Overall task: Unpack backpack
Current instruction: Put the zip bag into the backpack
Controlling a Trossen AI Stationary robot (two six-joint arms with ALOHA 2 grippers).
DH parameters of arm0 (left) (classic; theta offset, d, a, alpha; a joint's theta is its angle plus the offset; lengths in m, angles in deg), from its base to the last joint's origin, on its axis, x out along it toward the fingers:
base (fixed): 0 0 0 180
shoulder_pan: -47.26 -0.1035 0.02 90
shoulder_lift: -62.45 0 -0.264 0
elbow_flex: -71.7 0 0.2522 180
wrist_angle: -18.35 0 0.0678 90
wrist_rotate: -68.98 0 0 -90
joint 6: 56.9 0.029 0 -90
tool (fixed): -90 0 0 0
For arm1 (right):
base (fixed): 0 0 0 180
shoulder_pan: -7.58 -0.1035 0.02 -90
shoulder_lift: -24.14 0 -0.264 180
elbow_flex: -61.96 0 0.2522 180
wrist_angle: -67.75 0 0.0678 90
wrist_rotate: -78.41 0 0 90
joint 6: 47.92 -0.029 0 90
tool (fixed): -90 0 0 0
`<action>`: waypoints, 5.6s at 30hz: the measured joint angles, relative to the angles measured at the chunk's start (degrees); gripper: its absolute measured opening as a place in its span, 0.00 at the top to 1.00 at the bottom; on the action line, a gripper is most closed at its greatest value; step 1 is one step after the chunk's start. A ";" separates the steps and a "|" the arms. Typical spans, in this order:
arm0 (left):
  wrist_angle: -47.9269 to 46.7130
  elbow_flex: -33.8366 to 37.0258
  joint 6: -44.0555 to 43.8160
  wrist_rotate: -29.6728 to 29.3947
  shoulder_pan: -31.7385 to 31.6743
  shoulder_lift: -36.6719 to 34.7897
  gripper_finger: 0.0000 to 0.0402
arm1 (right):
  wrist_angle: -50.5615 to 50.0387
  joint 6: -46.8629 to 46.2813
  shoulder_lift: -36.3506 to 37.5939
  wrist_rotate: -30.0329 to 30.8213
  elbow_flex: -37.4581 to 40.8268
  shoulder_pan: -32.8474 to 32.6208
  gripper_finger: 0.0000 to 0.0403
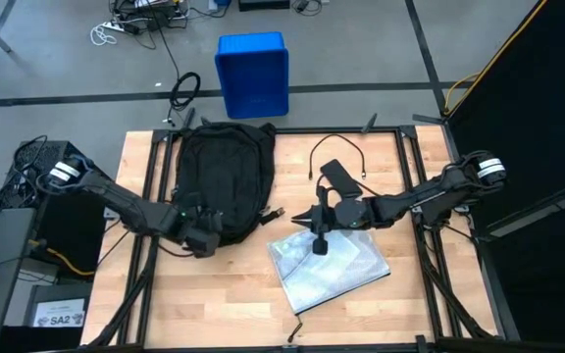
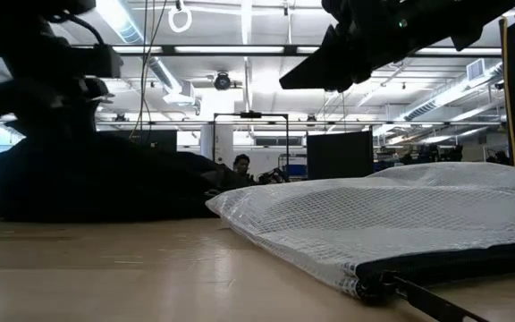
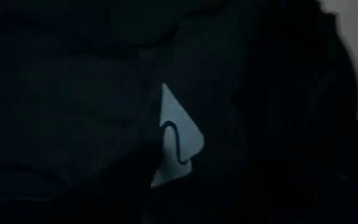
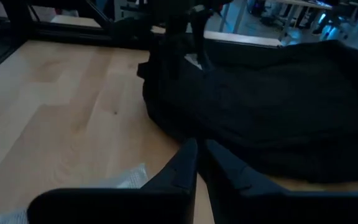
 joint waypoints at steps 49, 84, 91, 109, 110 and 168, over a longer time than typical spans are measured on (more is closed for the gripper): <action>15.17 -25.81 23.27 -15.93 -8.83 3.18 1.00 | 13.37 2.23 -1.24 1.98 -0.13 0.65 0.89; -6.61 -34.71 15.48 -30.02 -8.91 4.72 1.00 | -7.52 -15.01 -12.46 1.74 -0.54 8.67 0.95; -6.78 -34.23 15.14 -26.51 -8.91 4.63 1.00 | -2.66 -9.15 -9.41 1.73 -0.35 8.12 0.92; -9.15 -34.06 14.96 -24.35 -8.93 4.63 1.00 | -27.39 -10.57 2.43 -8.72 -0.45 -1.78 0.29; -9.10 -34.03 14.94 -24.29 -8.93 4.63 1.00 | -29.29 -11.72 1.92 -8.38 -0.39 -1.93 0.24; 14.09 -33.94 19.90 -13.16 -8.81 4.78 1.00 | -23.16 -23.23 3.45 -20.26 -7.96 5.85 0.55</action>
